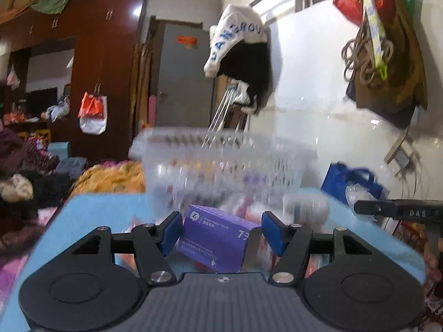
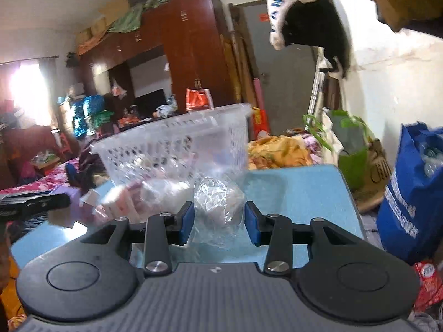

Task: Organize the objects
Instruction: 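Lift both items over the white basket and open both tools to release them, then grasp red wrapped box with left tool while right tool grasps clear-wrapped bottle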

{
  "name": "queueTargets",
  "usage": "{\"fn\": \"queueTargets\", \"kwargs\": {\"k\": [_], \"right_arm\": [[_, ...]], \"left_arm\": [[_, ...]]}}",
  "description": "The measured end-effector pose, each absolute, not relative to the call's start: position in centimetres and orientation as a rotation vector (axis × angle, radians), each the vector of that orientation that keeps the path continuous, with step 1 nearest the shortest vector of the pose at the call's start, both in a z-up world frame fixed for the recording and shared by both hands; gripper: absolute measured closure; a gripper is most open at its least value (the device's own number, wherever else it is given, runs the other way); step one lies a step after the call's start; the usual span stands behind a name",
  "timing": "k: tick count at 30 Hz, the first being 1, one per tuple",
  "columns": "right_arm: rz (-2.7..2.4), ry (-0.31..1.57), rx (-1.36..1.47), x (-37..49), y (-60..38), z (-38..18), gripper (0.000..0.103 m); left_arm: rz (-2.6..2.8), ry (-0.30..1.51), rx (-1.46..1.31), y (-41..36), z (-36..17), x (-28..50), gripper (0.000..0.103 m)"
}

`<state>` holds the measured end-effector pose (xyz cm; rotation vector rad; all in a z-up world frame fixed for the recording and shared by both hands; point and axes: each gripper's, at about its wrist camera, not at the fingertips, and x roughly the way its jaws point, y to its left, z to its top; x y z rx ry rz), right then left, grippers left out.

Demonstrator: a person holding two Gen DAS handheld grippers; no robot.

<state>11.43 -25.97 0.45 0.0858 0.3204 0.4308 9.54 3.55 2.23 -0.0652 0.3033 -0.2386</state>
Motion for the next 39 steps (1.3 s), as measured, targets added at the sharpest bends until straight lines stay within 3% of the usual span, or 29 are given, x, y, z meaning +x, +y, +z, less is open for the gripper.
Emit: {"fn": "queueTargets", "kwargs": {"k": [9, 18, 19, 20, 22, 26, 31, 39], "right_arm": [[0.517, 0.132, -0.019, 16.1, -19.6, 8.3, 0.06], [0.483, 0.202, -0.084, 22.8, -15.4, 6.0, 0.059], [0.483, 0.193, -0.077, 22.8, -15.4, 5.7, 0.047], [0.474, 0.192, -0.073, 22.2, -15.6, 5.6, 0.021], [0.436, 0.153, -0.055, 20.4, -16.4, 5.8, 0.002], [0.481, 0.143, 0.04, 15.8, -19.5, 5.3, 0.0], [0.517, 0.328, 0.087, 12.8, -22.8, 0.3, 0.0], [0.551, 0.48, 0.091, 14.1, -22.2, -1.8, 0.0]], "left_arm": [[-0.197, 0.245, -0.061, 2.1, 10.6, 18.2, 0.037], [-0.147, 0.333, -0.099, 2.5, 9.2, 26.4, 0.035], [-0.148, 0.329, -0.094, 2.6, 8.9, 26.4, 0.028], [-0.14, 0.329, -0.078, 2.5, 8.7, 26.4, 0.023], [-0.126, 0.329, -0.044, 2.5, 8.4, 26.0, 0.02], [-0.158, 0.301, -0.037, 3.3, 8.2, 21.7, 0.02], [-0.131, 0.314, -0.025, 5.6, 4.8, 15.3, 0.015], [-0.032, 0.438, -0.11, 10.2, 0.8, 14.3, 0.015]]}}
